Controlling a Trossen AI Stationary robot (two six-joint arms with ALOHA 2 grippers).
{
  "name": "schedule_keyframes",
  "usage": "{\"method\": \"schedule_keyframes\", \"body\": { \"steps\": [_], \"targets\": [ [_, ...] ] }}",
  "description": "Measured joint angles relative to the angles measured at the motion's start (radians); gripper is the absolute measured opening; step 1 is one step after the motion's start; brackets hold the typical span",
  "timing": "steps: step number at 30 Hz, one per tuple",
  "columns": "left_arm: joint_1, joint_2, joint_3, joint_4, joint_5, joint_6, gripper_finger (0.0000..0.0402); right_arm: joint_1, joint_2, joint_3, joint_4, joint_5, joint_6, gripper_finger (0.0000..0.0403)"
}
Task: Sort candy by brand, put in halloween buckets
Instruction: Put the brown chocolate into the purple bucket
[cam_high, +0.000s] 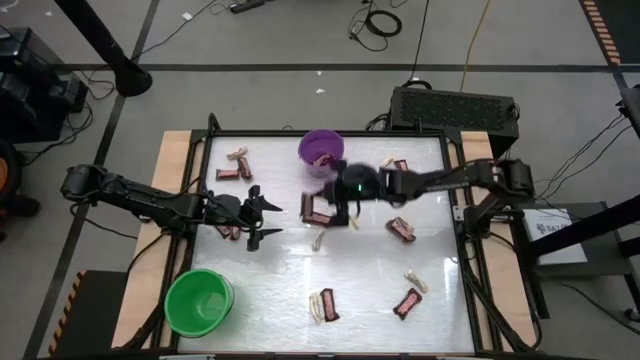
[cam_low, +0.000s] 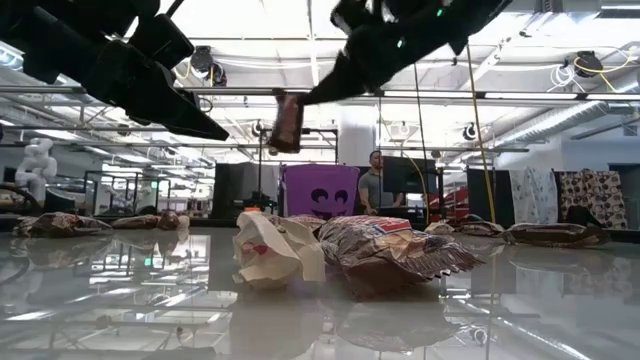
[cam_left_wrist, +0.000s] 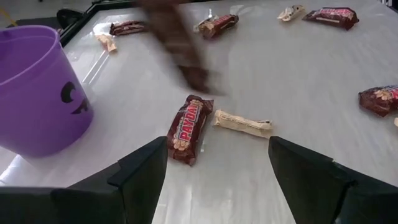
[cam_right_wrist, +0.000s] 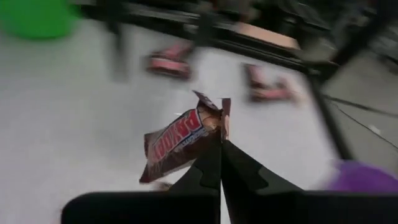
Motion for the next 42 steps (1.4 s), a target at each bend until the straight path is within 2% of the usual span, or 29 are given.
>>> {"method": "schedule_keyframes", "body": {
  "steps": [6,11,14,21,31,35,42],
  "targets": [
    [0.0,0.0,0.0,0.0,0.0,0.001,0.0285,-0.169,0.002,0.0,0.048,0.029,0.094,0.0],
    [0.0,0.0,0.0,0.001,0.0,0.009,0.0285,-0.255,0.002,0.0,0.075,0.126,0.137,0.0],
    [0.0,0.0,0.0,0.001,0.0,0.009,0.0285,-0.298,0.007,0.0,0.059,0.125,0.155,0.0],
    [0.001,0.0,0.0,0.01,0.0,0.009,0.0285,-0.351,0.033,0.002,0.071,0.122,0.241,0.0],
    [0.0,0.0,0.0,0.017,0.0,0.01,0.0285,-0.356,0.047,0.001,0.074,0.119,0.236,0.0003],
    [0.0,0.0,0.0,0.026,0.0,0.008,0.0285,-0.354,0.047,0.001,0.071,0.119,0.209,0.0029],
    [0.0,0.0,0.0,0.026,0.0,0.009,0.0285,-0.354,0.04,0.001,0.07,0.119,0.2,0.0105]
  ]
}}
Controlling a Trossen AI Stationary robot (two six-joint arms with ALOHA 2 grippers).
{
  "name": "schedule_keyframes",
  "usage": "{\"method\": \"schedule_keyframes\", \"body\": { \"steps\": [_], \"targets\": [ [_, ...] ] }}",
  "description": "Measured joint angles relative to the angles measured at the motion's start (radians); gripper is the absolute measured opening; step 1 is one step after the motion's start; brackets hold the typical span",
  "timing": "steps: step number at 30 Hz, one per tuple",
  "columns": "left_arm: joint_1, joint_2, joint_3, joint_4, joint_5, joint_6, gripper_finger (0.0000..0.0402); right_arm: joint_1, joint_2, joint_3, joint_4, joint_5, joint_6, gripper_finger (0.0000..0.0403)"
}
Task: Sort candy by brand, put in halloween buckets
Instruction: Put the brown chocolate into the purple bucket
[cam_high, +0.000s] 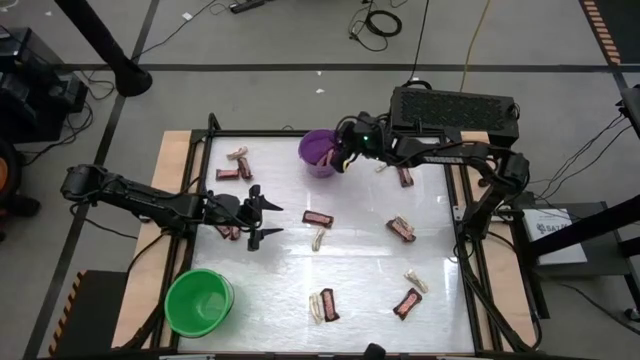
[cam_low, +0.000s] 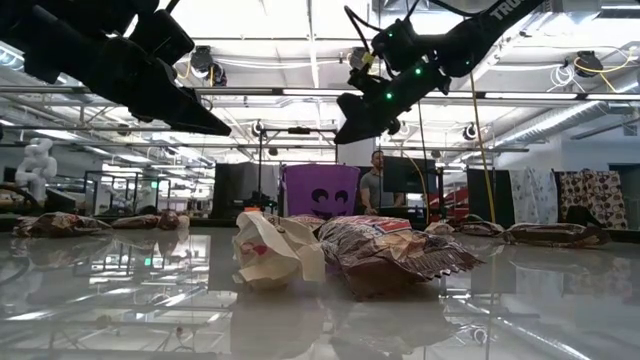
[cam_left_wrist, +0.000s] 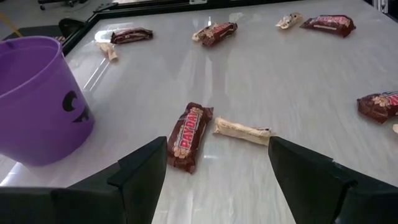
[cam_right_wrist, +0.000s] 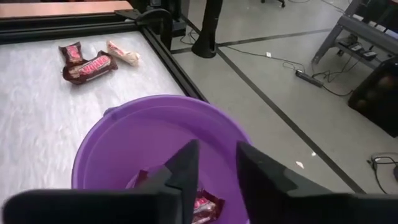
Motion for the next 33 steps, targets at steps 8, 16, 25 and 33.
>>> {"method": "schedule_keyframes", "body": {
  "steps": [8,16,25,33],
  "targets": [
    [0.0,0.0,0.0,-0.004,0.0,-0.003,0.0285,0.083,-0.116,0.0,-0.112,-0.061,-0.012,0.0155],
    [0.0,0.0,0.0,-0.003,0.0,-0.032,0.0285,0.287,-0.287,0.0,-0.51,-0.374,0.112,0.016],
    [-0.001,0.0,0.0,0.006,0.0,-0.03,0.0285,0.654,-0.256,0.0,-0.883,-0.429,0.452,0.016],
    [0.002,0.0,-0.001,0.047,0.008,0.073,0.0285,0.905,-0.102,0.0,-0.876,-0.393,0.51,0.016]
  ]
}}
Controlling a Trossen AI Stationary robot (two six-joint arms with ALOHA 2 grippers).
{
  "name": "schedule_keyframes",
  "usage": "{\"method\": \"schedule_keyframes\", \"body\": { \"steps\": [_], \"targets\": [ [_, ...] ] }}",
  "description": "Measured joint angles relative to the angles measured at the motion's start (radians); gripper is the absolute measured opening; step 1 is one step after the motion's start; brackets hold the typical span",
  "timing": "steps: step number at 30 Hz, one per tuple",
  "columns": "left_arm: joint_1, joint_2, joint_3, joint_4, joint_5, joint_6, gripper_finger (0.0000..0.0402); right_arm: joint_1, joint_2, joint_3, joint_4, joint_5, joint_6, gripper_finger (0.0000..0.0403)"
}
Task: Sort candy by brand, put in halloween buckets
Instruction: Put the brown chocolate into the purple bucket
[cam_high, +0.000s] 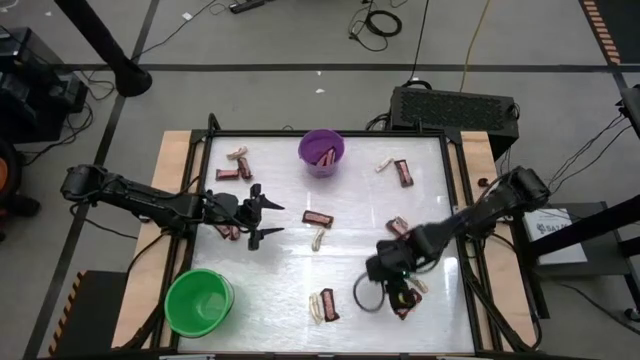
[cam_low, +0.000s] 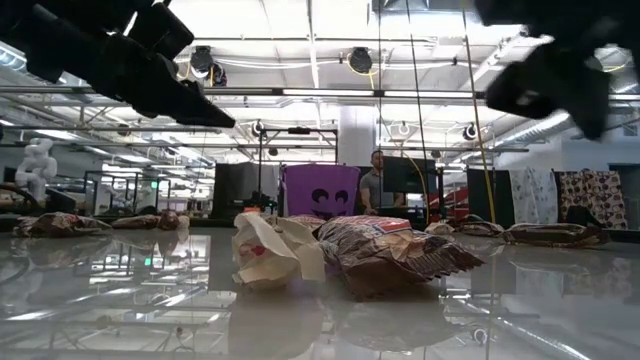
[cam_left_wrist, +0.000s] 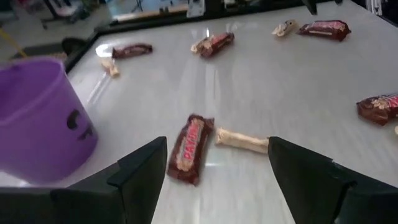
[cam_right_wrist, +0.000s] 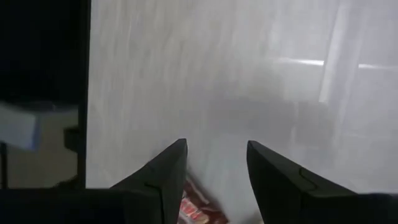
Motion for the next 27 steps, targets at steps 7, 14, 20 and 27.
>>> {"method": "schedule_keyframes", "body": {
  "steps": [7,14,20,27],
  "targets": [
    [0.0,0.0,0.0,0.06,0.0,-0.004,0.0285,0.127,0.111,0.0,0.042,-0.044,0.042,0.016],
    [-0.003,0.0,0.0,0.089,0.001,-0.078,0.0285,0.206,0.182,0.0,0.113,-0.07,0.047,0.016],
    [-0.012,0.0,0.0,0.082,0.001,-0.09,0.0285,0.216,0.214,0.0,0.13,0.026,0.105,0.016],
    [-0.018,0.01,0.0,0.082,0.001,-0.078,0.0285,0.215,0.22,0.0,0.172,0.054,0.203,0.016]
  ]
}}
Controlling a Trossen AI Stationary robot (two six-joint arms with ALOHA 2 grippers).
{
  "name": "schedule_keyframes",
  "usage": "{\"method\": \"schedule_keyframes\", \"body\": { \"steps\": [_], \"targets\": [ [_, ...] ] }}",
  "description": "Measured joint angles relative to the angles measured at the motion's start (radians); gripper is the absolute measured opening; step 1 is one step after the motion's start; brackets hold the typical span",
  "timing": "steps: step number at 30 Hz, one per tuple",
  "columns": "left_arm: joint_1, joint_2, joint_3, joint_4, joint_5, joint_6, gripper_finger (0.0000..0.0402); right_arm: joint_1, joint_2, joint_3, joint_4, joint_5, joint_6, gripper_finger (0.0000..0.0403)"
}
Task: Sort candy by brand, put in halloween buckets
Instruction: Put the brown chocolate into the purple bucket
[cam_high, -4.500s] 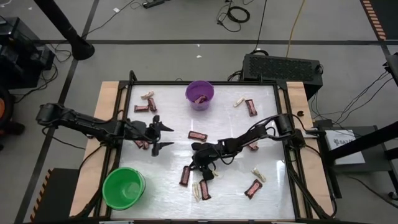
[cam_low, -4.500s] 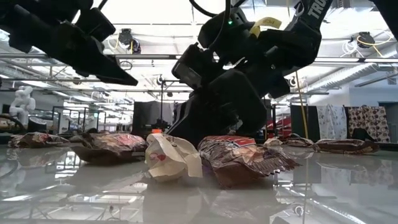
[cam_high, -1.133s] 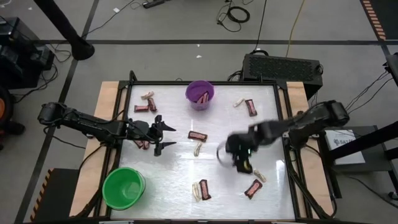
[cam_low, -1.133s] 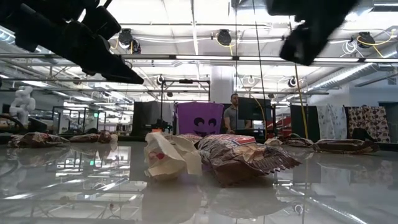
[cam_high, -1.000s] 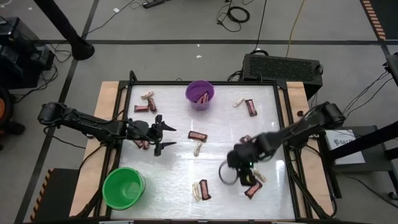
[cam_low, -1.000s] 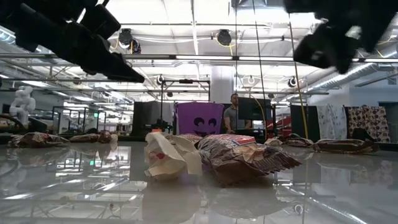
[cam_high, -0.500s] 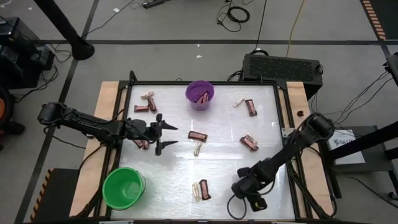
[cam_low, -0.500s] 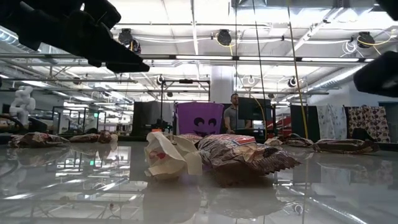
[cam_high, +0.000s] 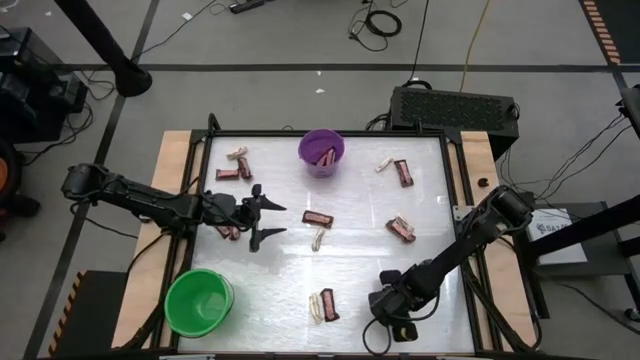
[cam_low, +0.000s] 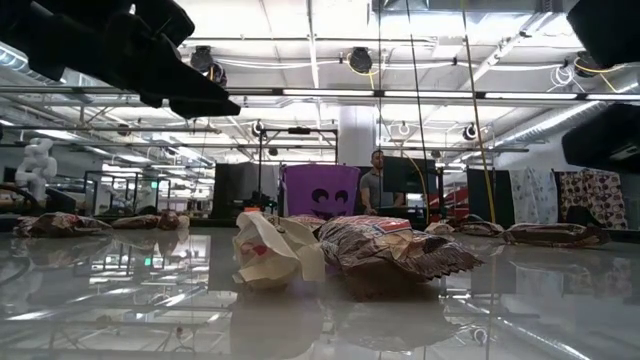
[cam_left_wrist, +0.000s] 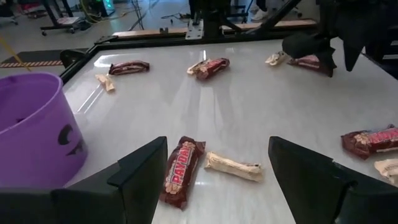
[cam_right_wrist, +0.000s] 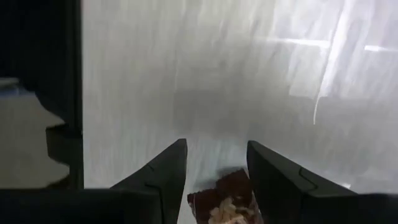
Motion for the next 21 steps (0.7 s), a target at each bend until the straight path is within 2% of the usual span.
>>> {"method": "schedule_keyframes", "body": {
  "steps": [9,15,21],
  "targets": [
    [0.0,0.0,0.0,0.007,0.0,0.054,0.0285,-0.001,0.0,0.0,-0.043,0.048,0.077,0.016],
    [0.0,0.0,0.0,0.017,0.0,0.056,0.0285,-0.001,0.0,0.0,-0.054,0.008,0.162,0.016],
    [0.0,0.0,0.0,0.022,0.0,0.056,0.0285,-0.001,0.0,0.0,-0.083,-0.002,0.17,0.016]
  ]
}}
